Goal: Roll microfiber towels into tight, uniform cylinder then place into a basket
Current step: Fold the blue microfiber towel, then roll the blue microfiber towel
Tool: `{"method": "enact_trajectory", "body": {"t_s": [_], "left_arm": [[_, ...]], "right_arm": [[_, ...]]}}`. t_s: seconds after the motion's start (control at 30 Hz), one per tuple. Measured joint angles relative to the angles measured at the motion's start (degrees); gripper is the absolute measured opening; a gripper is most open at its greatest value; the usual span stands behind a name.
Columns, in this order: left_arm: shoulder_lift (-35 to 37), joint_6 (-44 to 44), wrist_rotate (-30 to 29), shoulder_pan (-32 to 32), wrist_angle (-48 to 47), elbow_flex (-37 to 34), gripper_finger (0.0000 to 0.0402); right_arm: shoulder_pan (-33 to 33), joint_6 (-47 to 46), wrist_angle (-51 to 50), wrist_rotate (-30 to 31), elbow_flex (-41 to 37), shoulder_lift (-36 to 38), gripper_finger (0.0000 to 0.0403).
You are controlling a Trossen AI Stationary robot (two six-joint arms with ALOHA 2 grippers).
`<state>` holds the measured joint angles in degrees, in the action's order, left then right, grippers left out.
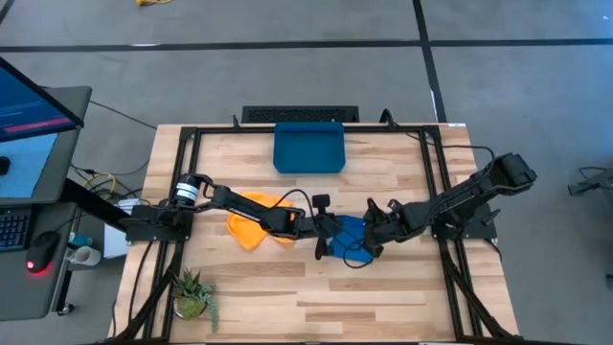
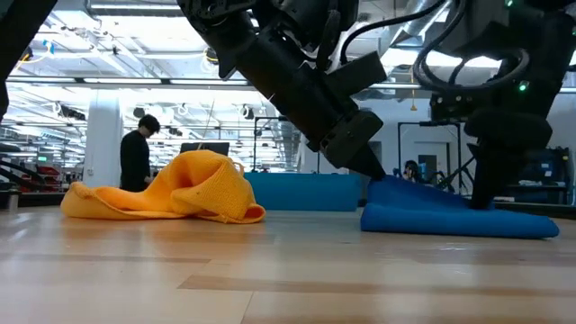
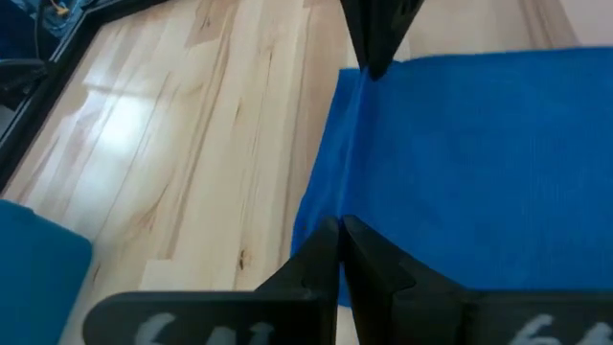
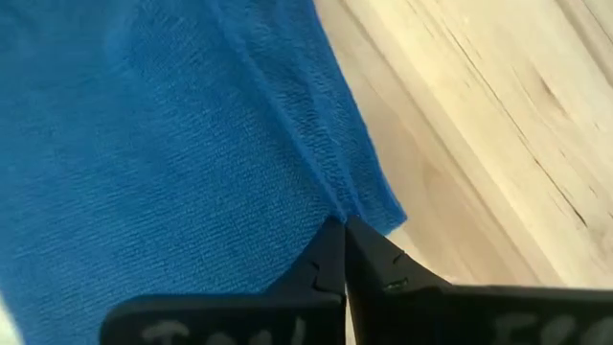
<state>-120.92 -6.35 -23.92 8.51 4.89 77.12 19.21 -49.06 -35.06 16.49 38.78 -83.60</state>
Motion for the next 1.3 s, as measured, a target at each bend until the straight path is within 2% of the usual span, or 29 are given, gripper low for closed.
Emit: {"method": "enact_trajectory", "body": {"t_s": [0.2, 0.47, 0.63, 0.93, 1.07, 1.3], "left_arm": [[0.0, -0.5, -0.2, 0.0, -2.2, 0.0, 0.0019], [0.0, -0.5, -0.2, 0.0, -2.1, 0.0, 0.0099], [0.0, -0.9, -0.2, 0.5, -2.1, 0.0, 0.0129], [1.9, -4.6, 0.0, 3.5, -4.7, 0.0, 0.0138], [3.1, -5.1, 0.1, 5.5, -7.5, 0.0, 0.0138], [4.5, -7.2, -0.3, 10.0, -12.1, -0.1, 0.0138]], "right_arm": [[0.0, 0.0, 0.9, -0.2, -0.1, -0.2, 0.0038], [0.3, 0.0, 1.8, 0.4, -0.1, -0.2, 0.0089], [0.3, 2.4, 1.8, 0.3, -0.1, 0.0, 0.0123], [1.8, 2.6, -5.2, 0.4, 3.8, 3.2, 0.0134], [5.5, 2.4, -5.5, 1.0, 5.1, 6.8, 0.0134], [15.4, 0.9, -5.4, 7.4, 5.5, 12.7, 0.0134]]}}
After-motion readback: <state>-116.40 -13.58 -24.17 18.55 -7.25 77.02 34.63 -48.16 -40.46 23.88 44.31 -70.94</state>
